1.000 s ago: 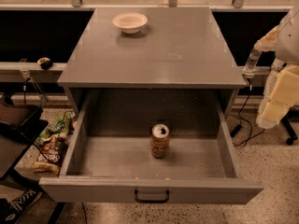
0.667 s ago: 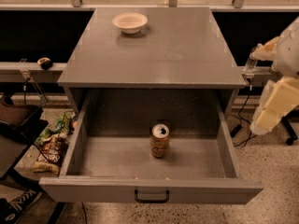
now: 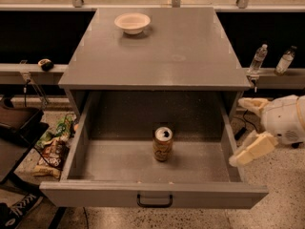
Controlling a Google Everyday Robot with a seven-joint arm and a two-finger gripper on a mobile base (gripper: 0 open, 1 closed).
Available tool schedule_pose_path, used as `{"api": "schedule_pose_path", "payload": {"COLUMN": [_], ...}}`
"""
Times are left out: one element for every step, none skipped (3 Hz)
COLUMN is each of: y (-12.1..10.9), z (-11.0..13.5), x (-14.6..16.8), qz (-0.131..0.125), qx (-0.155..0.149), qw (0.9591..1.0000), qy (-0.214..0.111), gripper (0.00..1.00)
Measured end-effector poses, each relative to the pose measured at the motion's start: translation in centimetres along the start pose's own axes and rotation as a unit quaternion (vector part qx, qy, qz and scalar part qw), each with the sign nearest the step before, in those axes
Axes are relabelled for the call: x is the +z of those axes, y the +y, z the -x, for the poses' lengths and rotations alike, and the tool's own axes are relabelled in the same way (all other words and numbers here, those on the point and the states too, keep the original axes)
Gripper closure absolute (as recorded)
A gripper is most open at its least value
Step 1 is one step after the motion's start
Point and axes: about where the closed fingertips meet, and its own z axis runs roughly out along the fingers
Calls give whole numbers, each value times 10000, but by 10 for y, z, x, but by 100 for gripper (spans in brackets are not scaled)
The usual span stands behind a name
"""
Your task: Pick orange can from top drawer and place on counter
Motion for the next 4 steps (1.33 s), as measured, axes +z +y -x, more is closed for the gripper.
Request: {"api": "schedule_pose_path", "payload": {"y": [-3, -2, 6, 1], "z": [18, 19, 29, 47], "x": [26, 25, 67, 141], "qz": [43, 48, 265, 559], "qx": [53, 43, -11, -21], "qw": [9946, 9954, 9932, 9853], "qy": [-1034, -959, -1137, -1613], "gripper": [0, 0, 0, 0]}}
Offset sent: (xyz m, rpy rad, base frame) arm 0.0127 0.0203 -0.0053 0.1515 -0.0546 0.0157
